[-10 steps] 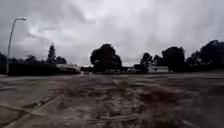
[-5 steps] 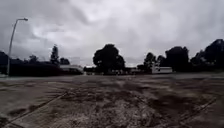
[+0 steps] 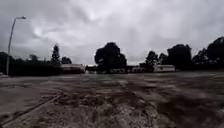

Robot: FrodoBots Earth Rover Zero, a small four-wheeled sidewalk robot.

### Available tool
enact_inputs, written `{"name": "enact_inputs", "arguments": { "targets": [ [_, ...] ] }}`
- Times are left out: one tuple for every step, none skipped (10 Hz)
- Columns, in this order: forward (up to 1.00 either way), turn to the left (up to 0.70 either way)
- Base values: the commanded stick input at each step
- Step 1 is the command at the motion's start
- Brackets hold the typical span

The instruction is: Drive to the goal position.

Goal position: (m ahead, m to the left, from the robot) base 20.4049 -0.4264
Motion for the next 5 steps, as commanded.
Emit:
{"name": "enact_inputs", "arguments": {
  "targets": [
    [0.69, 0.00],
    [0.69, 0.00],
    [0.69, 0.00],
    [0.69, 0.00],
    [0.69, 0.00]
  ]
}}
